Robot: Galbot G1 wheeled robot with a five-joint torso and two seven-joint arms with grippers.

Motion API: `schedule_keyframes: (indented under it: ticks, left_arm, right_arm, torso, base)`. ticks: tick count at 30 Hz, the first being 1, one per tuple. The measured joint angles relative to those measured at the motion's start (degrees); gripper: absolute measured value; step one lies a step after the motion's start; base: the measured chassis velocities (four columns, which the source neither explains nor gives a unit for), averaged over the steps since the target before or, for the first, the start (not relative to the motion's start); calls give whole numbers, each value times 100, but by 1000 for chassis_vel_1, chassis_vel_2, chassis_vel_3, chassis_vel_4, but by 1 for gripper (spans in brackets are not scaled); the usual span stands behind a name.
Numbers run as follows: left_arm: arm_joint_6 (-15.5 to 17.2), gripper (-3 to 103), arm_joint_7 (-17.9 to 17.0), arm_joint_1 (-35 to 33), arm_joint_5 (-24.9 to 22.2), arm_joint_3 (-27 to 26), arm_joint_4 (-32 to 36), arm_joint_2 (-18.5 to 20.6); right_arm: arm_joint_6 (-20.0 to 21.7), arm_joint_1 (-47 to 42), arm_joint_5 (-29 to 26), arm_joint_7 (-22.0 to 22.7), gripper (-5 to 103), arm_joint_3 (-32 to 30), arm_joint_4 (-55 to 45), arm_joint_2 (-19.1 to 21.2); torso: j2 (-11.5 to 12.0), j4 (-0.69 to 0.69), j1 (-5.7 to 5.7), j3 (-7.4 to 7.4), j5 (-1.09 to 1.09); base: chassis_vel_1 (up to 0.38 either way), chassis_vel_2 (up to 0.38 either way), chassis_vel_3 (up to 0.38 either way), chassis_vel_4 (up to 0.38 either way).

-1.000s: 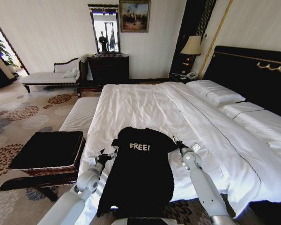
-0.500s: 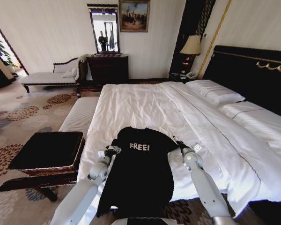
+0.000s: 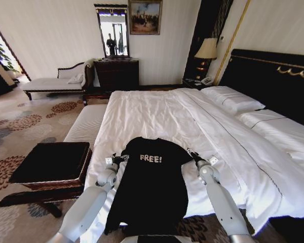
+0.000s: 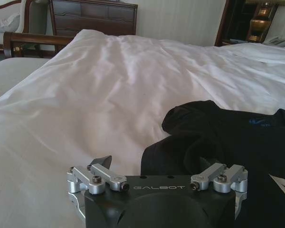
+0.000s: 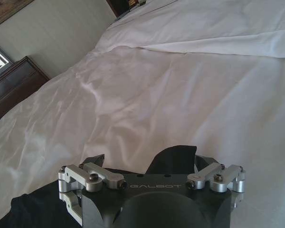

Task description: Fold the clothes on the bed and place them into the basket.

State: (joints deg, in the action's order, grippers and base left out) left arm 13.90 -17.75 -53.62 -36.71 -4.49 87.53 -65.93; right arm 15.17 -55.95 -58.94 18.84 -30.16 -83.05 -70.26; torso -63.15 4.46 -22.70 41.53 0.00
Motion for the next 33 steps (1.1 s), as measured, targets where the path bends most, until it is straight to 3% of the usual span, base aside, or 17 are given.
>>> schedule_keyframes:
  ticks: [5,7,8,13,16,20,22,25,29,33]
  left_arm:
    - [-46,93,-13,60,70,14,-102,-60]
    - [-66,77,-6,125,106,33,-177,-74]
    - [-65,77,-5,144,113,43,-193,-74]
    - [-19,55,-6,193,102,83,-203,-71]
    - [-5,49,-6,202,80,95,-203,-68]
    - [3,28,-2,238,48,128,-232,-39]
    - [4,28,-2,246,40,131,-235,-38]
    - [12,12,-2,303,-28,133,-238,-35]
    - [56,1,-8,475,-209,133,-291,-13]
    - [105,0,-28,617,-395,133,-361,13]
  right_arm:
    - [0,-2,0,2,100,0,18,-2]
    - [0,-16,-2,3,100,-4,18,-2]
    - [0,-18,-4,4,100,-7,17,-2]
    - [0,-18,-7,8,100,-9,16,-8]
    - [0,-14,-11,13,100,-9,17,-15]
    - [0,0,-19,19,100,-8,17,-14]
    - [0,-1,-20,20,100,-8,17,-12]
    - [0,-16,-21,20,100,-14,7,-3]
    - [0,-22,-23,20,100,-21,-8,-2]
    - [0,-26,-25,18,100,-21,-24,-2]
  torso:
    - [0,1,0,0,0]
    - [0,1,0,0,0]
    - [0,1,0,0,0]
    - [0,1,0,0,0]
    - [0,1,0,0,0]
    - [0,0,0,0,0]
    - [0,0,0,0,0]
    - [0,1,0,0,0]
    - [0,1,1,0,0]
    - [-1,1,0,0,0]
  base:
    - [0,0,0,0]
    - [0,0,0,0]
    - [0,0,0,0]
    - [0,0,0,0]
    - [0,0,0,0]
    - [0,0,0,0]
    - [0,0,0,0]
    - [0,0,0,0]
    - [0,0,0,0]
    - [0,0,0,0]
